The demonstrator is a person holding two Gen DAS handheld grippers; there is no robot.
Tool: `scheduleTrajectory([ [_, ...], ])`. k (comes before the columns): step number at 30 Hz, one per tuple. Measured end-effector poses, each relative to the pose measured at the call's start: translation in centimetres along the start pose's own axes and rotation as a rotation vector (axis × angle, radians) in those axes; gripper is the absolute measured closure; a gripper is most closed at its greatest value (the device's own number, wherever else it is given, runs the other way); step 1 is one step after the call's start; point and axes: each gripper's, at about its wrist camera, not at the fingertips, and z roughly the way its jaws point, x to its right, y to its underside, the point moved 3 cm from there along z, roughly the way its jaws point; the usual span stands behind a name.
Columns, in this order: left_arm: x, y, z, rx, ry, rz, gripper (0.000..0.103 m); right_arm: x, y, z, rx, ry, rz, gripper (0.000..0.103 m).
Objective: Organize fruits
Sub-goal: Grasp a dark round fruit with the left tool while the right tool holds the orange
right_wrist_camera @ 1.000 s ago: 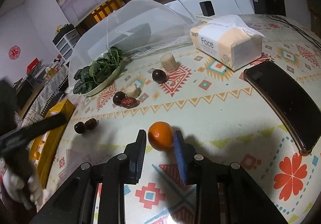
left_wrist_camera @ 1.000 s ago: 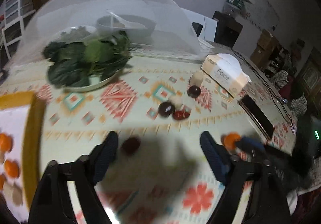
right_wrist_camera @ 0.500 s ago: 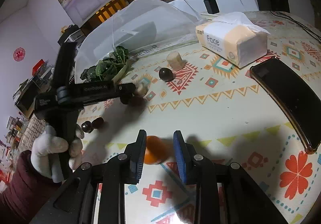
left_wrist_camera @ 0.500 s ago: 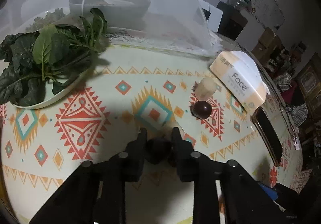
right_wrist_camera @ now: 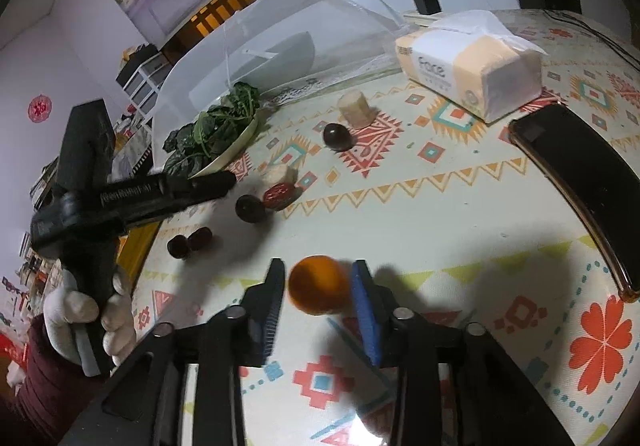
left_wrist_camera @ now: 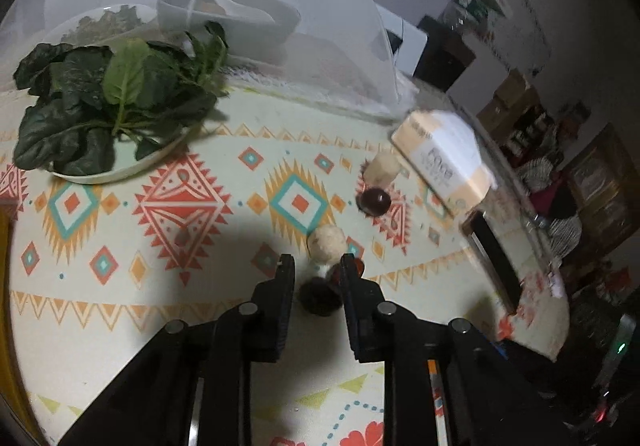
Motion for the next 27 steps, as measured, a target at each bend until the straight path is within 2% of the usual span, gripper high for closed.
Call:
scheduleTrajectory([
  [2,-0.3,-0.3,-0.2,0.012,-0.012,-0.009,0.066,-1.0,-0.3,0.6,-0.006,0.024,-0.039,0.057],
  [3,-0.5,-0.4,-0.2,0.011,-0.013,-0.014,0.063,-1.3,-0.4,0.9,-0.007,0.037,-0.055,0.057],
  [6,-0.3,-0.2,0.7,-0.011,-0.019,-0.001,0.062,-2.0,-0.8,2.1,-0.018,0.085,-0.098,0.056],
  [9,0.5,0.3,1.9,-0.037,-0.038,0.053,0.062,-1.9,-0.9,2.7,-0.026,0.092,-0.091,0.057],
  [11,0.9,0.7,2.6,-0.054,-0.045,0.077,0.062,-1.7,-0.8,2.7,-0.024,0.112,-0.093,0.071],
  [12,1.1,0.9,2.8,-0.059,-0.043,0.086,0.062,-1.5,-0.7,2.5,-0.026,0.113,-0.089,0.073],
  [16,1.7,1.5,3.3,-0.068,-0.043,0.126,0.056,-0.9,-0.5,1.8,-0.025,0.082,-0.061,0.073],
  [19,2.4,1.9,3.9,-0.063,-0.071,0.163,0.054,-0.7,-0.4,1.9,-0.025,0.068,-0.045,0.072],
  [21,2.8,2.1,4.0,-0.056,-0.098,0.197,0.054,-0.5,-0.3,2.2,-0.036,0.049,-0.023,0.069],
  [22,3.2,2.3,4.1,-0.054,-0.12,0.222,0.058,-0.5,-0.2,2.3,-0.039,0.041,-0.016,0.069],
  [23,3.4,2.4,4.2,-0.052,-0.141,0.24,0.071,-0.6,-0.1,2.4,-0.044,0.035,-0.016,0.069],
  [24,3.5,2.6,4.1,-0.043,-0.175,0.26,0.076,-0.7,0.0,2.5,-0.048,0.034,-0.02,0.069],
  [27,3.3,2.8,3.4,-0.031,-0.182,0.256,0.078,-1.2,0.3,2.6,-0.056,0.034,-0.041,0.068],
])
